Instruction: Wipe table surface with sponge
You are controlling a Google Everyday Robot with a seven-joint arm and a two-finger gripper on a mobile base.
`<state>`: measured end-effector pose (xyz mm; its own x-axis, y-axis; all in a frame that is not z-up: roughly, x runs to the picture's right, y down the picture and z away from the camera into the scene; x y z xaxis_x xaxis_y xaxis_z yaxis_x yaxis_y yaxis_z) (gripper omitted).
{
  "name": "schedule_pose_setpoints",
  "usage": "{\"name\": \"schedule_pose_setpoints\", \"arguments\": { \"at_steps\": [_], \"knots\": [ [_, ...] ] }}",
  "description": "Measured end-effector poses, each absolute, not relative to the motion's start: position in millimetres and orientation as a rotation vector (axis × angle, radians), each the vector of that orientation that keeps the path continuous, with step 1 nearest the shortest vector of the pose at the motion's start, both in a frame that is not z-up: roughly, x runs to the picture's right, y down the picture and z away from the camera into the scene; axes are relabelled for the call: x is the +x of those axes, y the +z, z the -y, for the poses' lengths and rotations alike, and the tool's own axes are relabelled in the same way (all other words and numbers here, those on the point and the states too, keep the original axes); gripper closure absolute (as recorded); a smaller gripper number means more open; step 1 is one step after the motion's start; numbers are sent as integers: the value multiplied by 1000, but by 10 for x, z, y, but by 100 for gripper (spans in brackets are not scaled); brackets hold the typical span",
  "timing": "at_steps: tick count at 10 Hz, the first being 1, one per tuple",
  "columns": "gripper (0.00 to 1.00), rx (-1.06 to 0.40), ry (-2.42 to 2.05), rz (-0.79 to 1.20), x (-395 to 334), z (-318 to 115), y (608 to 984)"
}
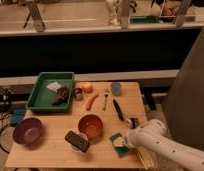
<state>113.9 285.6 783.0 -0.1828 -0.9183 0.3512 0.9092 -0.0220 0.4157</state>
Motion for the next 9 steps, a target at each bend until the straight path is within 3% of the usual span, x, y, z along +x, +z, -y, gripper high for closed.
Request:
{"name": "schedule_pose_setpoints", "arguments": {
  "at_steps": [9],
  "knots": [
    [100, 89, -1693, 733, 493, -2739, 7897]
  ]
}}
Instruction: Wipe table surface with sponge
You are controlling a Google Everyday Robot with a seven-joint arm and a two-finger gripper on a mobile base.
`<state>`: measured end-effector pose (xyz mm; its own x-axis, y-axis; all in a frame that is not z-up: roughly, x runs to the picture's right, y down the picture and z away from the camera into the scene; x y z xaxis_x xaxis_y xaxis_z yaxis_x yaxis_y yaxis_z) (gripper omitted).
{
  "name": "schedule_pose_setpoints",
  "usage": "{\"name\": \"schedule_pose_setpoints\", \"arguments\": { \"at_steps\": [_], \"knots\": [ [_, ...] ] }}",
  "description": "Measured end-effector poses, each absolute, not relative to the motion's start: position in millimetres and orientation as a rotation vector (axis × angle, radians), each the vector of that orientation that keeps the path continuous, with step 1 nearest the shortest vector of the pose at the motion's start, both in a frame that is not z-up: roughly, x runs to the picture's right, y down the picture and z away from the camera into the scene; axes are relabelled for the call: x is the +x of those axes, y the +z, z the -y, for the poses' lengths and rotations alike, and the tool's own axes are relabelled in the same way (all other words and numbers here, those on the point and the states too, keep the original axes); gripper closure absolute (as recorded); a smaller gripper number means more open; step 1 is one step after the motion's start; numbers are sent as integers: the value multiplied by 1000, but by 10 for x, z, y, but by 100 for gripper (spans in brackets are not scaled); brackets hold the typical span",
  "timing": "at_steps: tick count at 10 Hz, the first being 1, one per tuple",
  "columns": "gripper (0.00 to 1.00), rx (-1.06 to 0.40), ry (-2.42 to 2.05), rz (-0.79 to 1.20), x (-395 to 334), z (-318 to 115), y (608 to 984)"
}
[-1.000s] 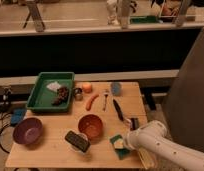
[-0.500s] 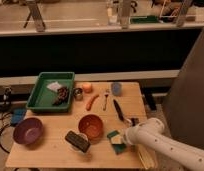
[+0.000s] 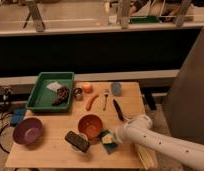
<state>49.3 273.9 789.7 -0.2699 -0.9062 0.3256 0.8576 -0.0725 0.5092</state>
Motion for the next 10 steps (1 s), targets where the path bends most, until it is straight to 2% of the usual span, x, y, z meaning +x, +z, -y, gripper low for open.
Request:
{"name": "schedule_pose_setpoints", "arguments": {
  "at_steps": [5, 10],
  "knots": [
    [100, 12, -1716, 759, 591, -3067, 7582],
    [100, -63, -1688, 694, 961, -3166, 7530]
  ]
}}
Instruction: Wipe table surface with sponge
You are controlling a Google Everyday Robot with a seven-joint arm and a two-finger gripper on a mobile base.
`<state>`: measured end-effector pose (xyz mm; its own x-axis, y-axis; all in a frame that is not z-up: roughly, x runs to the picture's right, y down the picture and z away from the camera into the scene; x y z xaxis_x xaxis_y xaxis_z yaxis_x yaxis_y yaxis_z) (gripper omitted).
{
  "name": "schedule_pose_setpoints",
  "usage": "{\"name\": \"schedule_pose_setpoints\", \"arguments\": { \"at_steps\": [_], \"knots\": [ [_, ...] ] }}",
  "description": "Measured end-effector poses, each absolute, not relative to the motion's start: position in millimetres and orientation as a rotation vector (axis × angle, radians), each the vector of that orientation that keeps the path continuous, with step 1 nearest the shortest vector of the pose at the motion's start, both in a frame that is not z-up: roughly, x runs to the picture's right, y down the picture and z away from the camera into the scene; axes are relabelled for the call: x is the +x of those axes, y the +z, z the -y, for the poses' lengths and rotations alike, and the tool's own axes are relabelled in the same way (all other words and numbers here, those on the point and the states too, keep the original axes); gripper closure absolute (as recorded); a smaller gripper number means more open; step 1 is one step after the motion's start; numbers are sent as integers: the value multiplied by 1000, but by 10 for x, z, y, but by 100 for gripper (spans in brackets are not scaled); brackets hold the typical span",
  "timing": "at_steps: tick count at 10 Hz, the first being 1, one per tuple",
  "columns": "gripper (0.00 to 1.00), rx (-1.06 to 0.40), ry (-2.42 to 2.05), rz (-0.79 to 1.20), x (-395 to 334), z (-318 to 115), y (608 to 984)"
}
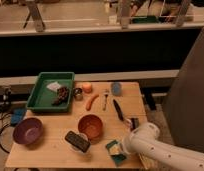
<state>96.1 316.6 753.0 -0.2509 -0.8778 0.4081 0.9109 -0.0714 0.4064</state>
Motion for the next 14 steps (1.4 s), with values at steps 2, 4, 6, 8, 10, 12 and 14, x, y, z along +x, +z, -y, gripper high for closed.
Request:
{"name": "schedule_pose_setpoints", "arguments": {
  "at_steps": [2, 4, 6, 8, 10, 12, 14],
  "knots": [
    [100, -74, -1664, 649, 1111, -3099, 7584],
    [100, -67, -1646, 618, 1154, -2967, 7719],
    [100, -52, -1641, 609, 1108, -2821, 7906],
    [100, -44, -1641, 610, 1087, -2793, 7924],
    [100, -49, -1646, 615, 1078, -2798, 7925],
    [100, -17, -1662, 646, 913, -2751, 7965],
    [100, -10, -1656, 644, 919, -2745, 7963]
  ]
}}
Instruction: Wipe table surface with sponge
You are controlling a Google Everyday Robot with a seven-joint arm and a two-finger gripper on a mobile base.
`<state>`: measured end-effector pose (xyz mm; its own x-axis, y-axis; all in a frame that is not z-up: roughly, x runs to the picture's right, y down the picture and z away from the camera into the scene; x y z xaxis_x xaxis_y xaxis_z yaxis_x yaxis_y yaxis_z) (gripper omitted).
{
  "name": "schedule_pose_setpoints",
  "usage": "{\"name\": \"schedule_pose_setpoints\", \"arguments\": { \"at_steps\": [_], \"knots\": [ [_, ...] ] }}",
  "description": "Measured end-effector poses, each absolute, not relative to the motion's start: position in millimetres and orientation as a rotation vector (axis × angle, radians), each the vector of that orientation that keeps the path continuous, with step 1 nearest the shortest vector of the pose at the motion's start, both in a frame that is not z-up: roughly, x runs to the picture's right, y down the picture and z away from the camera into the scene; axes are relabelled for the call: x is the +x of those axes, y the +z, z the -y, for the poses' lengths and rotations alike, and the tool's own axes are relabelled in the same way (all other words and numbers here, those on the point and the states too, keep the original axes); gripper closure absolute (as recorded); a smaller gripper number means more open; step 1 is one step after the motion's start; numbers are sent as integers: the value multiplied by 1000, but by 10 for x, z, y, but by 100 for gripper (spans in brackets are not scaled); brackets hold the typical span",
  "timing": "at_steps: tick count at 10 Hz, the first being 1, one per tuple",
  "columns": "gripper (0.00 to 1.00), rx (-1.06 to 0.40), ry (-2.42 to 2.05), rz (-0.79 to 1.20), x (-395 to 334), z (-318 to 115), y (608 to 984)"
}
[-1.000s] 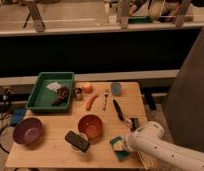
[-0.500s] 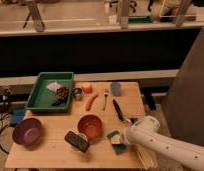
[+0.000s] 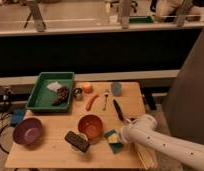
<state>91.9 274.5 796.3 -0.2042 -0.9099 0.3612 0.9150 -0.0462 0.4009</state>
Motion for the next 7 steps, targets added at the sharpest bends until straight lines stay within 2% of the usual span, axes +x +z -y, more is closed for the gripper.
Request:
{"name": "schedule_pose_setpoints", "arguments": {
  "at_steps": [7],
  "knots": [
    [100, 26, -1692, 735, 623, -2803, 7864]
  ]
}}
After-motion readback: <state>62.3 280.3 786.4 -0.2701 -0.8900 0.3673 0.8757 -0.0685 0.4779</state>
